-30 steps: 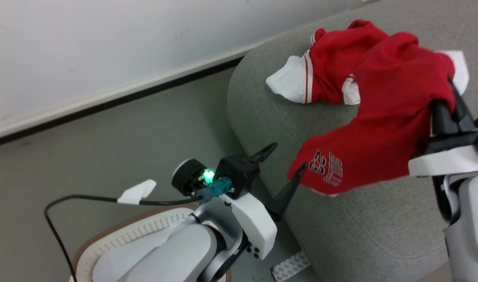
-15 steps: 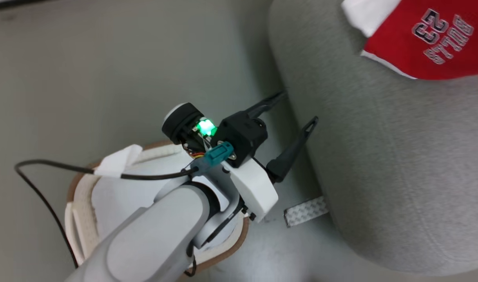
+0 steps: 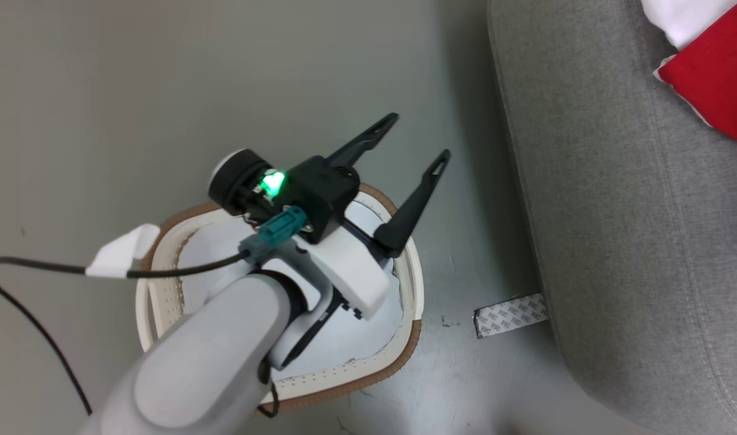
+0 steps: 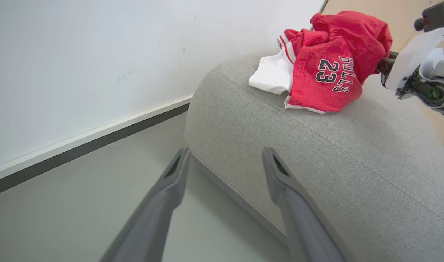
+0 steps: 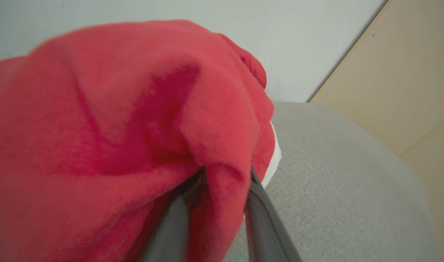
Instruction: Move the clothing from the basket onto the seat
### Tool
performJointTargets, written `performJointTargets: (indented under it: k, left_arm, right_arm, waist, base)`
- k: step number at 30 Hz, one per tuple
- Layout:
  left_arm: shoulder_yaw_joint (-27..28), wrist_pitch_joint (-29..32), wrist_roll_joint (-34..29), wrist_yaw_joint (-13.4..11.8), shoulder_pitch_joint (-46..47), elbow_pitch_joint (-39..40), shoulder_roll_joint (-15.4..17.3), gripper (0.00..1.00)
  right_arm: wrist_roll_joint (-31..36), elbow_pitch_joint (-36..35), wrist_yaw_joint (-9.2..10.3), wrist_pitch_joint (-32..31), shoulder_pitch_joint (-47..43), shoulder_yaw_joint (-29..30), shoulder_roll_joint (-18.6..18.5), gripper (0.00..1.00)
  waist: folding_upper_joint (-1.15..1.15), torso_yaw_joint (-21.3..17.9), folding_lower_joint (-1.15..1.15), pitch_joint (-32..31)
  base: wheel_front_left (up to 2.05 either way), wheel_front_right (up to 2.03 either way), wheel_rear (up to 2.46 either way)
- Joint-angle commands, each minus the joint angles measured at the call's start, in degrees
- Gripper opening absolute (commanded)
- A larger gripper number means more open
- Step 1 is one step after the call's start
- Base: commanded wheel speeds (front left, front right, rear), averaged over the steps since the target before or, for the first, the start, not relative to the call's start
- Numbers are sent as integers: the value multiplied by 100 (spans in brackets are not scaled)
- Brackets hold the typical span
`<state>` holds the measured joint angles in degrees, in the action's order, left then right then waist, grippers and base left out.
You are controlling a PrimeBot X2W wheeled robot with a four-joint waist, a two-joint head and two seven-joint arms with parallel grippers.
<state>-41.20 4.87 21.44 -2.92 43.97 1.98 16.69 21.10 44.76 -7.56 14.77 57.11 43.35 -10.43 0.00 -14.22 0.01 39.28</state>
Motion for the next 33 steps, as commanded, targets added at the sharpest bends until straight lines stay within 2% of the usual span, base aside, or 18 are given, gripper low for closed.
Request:
performJointTargets:
  k: [1, 7, 19, 29, 33]
  left_arm:
    - [31, -68, 25, -15, -105, -40, 74, 100]
    - [219, -348, 229, -151, -455, -181, 174, 100]
    - [726, -1428, 864, -434, -1794, -855, 227, 100]
    - [1230, -1927, 1191, -758, -2749, -1415, 159, 100]
    - [1449, -1997, 1187, -782, -3045, -1551, 104, 100]
  right_arm:
    - [-17, -42, 15, 40, -76, 44, 45, 100]
    - [-106, -830, 15, 34, -700, -270, 310, 100]
    - [-766, -2379, 15, 35, -2890, -1938, 670, 100]
    - [-1239, -2681, 15, 34, -3994, -3210, 755, 100]
    - [-1465, -2617, 15, 35, -4282, -3534, 757, 100]
  waist:
    - [0, -36, -1, -64]
    - [0, -94, -1, -628]
    - [0, 158, -1, -2417]
    - [0, 542, -1, -3363]
    - [0, 745, -1, -3584]
  base:
    - [0, 0, 0]
    - [0, 0, 0]
    - [0, 0, 0]
    - [0, 0, 0]
    - [0, 0, 0]
